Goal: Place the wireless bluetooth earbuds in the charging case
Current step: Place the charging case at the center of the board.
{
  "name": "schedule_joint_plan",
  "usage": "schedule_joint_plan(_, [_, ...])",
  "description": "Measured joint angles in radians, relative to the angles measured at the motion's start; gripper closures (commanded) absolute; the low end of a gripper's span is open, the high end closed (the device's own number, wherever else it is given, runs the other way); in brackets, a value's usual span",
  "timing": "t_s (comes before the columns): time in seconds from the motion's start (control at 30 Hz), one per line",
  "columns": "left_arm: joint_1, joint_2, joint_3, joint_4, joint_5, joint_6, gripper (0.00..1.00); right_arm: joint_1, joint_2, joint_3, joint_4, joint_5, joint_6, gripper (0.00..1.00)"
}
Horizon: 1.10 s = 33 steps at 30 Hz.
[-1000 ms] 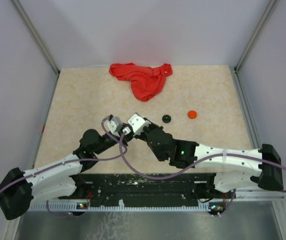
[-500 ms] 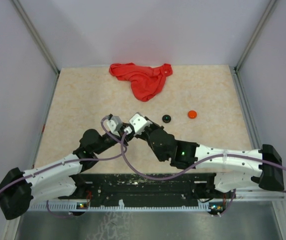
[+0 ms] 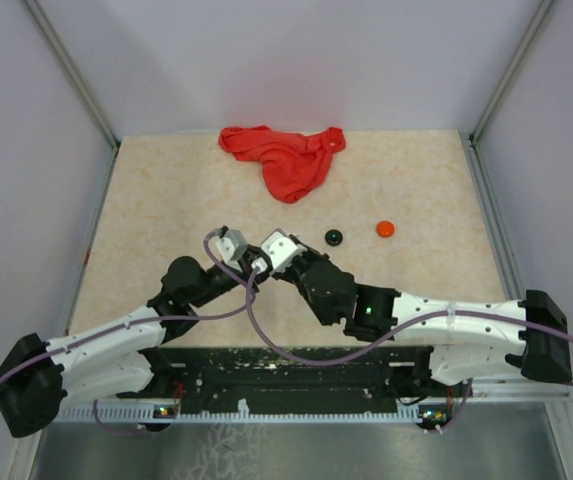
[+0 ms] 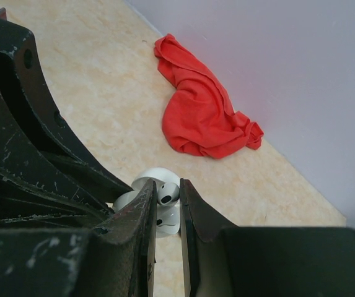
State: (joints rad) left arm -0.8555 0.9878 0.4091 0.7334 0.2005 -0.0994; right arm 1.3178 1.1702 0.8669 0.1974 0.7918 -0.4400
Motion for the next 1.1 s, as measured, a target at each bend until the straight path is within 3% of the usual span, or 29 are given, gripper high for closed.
schedule_joint_plan(0.43, [-0.002, 0.000, 0.011, -0.026, -0.013, -0.043, 0.99, 0.002, -0.002, -0.008, 0.002, -0.011, -0.008, 0.87])
schedule_joint_plan(1.0, [-0.007, 0.000, 0.023, -0.053, -0.062, -0.106, 0.99, 0.002, -0.040, -0.030, -0.037, -0.084, 0.000, 0.80])
schedule_joint_plan(1.1, [-0.007, 0.000, 0.023, -0.055, -0.062, -0.107, 0.99, 0.002, -0.040, -0.030, -0.042, -0.093, 0.010, 0.75])
